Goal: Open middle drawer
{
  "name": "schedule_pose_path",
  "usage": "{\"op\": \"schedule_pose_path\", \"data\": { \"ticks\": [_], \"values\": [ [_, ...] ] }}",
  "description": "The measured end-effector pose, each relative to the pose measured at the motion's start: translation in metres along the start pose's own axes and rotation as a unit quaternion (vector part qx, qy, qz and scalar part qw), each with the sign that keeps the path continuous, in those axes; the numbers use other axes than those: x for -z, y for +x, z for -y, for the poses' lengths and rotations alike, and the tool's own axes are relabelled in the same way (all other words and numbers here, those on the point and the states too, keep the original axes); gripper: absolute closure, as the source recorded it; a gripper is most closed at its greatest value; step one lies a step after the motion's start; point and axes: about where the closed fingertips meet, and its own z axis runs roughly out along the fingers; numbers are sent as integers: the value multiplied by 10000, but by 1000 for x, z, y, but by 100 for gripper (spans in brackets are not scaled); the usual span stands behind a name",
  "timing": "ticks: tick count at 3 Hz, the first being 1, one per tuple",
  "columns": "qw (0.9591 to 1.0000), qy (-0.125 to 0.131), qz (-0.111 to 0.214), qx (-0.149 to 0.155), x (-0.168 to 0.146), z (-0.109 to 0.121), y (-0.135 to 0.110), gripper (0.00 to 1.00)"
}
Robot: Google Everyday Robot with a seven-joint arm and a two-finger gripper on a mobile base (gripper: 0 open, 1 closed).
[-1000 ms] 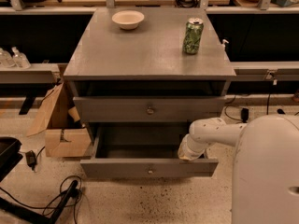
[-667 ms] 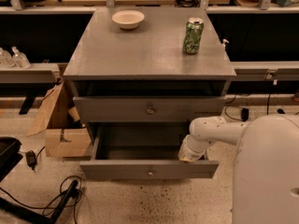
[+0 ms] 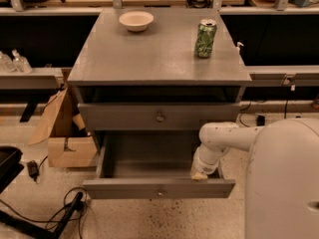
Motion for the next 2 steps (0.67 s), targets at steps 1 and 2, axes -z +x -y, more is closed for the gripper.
{"op": "schedule_pose_path", "data": {
  "ticks": [1, 2],
  "values": [
    [10000, 0, 0, 0, 0, 0, 0, 100],
    [9985, -536, -42, -133, 4, -31, -7, 100]
  ]
}}
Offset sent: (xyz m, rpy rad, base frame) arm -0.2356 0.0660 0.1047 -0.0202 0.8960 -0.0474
